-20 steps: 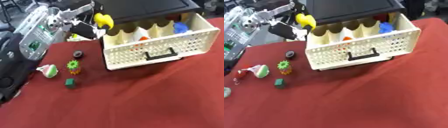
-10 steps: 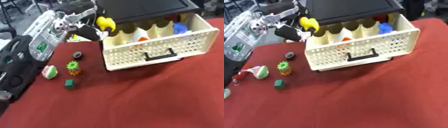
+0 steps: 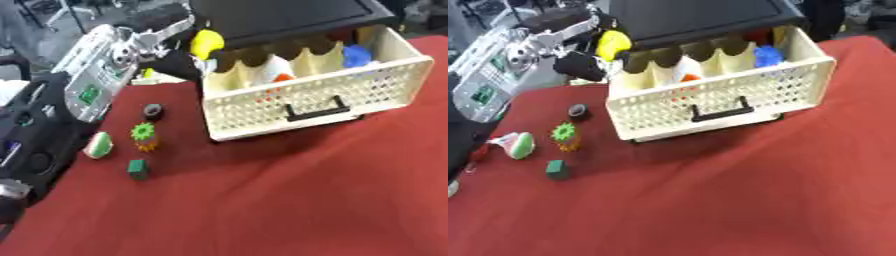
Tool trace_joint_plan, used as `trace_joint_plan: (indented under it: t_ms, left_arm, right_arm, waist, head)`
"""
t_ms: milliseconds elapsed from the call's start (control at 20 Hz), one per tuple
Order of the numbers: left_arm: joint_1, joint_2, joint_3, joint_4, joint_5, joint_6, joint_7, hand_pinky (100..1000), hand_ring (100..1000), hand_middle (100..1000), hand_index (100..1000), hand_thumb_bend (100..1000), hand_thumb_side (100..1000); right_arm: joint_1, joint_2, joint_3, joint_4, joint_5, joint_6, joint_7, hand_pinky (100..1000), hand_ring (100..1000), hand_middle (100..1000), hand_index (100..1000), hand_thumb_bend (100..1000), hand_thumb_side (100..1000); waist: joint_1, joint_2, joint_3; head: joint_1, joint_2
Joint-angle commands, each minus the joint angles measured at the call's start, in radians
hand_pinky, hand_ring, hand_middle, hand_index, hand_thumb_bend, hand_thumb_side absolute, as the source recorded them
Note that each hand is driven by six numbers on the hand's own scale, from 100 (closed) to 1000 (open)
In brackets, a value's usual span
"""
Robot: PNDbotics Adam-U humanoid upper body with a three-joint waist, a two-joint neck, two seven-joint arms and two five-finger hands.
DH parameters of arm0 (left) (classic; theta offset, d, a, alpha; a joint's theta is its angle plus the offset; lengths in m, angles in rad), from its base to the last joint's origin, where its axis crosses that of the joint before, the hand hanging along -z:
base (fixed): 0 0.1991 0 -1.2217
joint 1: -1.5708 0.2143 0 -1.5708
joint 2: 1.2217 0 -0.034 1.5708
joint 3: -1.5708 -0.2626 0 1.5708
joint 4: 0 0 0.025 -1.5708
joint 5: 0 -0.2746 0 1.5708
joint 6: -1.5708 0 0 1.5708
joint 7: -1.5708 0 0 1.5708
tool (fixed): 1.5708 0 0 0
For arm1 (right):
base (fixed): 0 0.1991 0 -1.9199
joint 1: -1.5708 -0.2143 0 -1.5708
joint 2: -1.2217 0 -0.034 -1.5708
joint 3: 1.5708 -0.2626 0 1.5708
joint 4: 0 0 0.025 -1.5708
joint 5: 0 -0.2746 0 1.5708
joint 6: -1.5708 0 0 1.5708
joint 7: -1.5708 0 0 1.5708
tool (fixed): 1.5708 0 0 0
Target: Pick up objects from table and place into drawer.
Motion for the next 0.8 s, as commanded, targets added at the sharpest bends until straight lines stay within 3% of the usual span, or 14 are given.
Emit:
trace_joint_plan:
  t_ms: [50,250,500,600,800]
  left_arm:
    - [-0.011,0.014,0.013,0.008,-0.008,-0.007,-0.002,288,390,423,847,100,547]
    - [-0.008,0.013,0.012,0.012,-0.014,-0.018,-0.008,306,411,446,885,100,587]
    - [-0.009,0.014,0.018,0.001,0.002,-0.018,0.010,234,346,365,807,100,495]
    - [-0.014,0.014,0.015,-0.006,0.010,-0.018,0.022,131,272,282,763,100,418]
    - [-0.021,0.019,0.008,-0.015,0.014,-0.017,0.023,100,256,273,752,100,383]
  right_arm:
    - [-0.008,-0.022,-0.010,-0.006,-0.005,0.004,-0.001,567,448,389,623,100,1000]
    - [-0.012,-0.022,-0.011,-0.006,-0.006,0.008,-0.002,567,448,388,623,100,1000]
    - [-0.013,-0.019,-0.010,-0.006,-0.006,0.014,-0.002,569,448,388,623,100,1000]
    - [-0.011,-0.020,-0.010,-0.006,-0.006,0.015,-0.001,568,448,388,623,100,1000]
    - [-0.009,-0.023,-0.012,-0.006,-0.008,0.015,-0.003,568,449,388,623,100,1000]
  waist:
    - [-0.009,-0.017,-0.002]
    - [-0.009,-0.017,-0.003]
    - [-0.009,-0.017,-0.003]
    - [-0.009,-0.018,-0.001]
    - [-0.008,-0.023,0.002]
  head:
    - [0.000,-0.011]
    - [-0.001,-0.011]
    - [-0.003,-0.009]
    - [-0.003,-0.006]
    - [-0.005,-0.002]
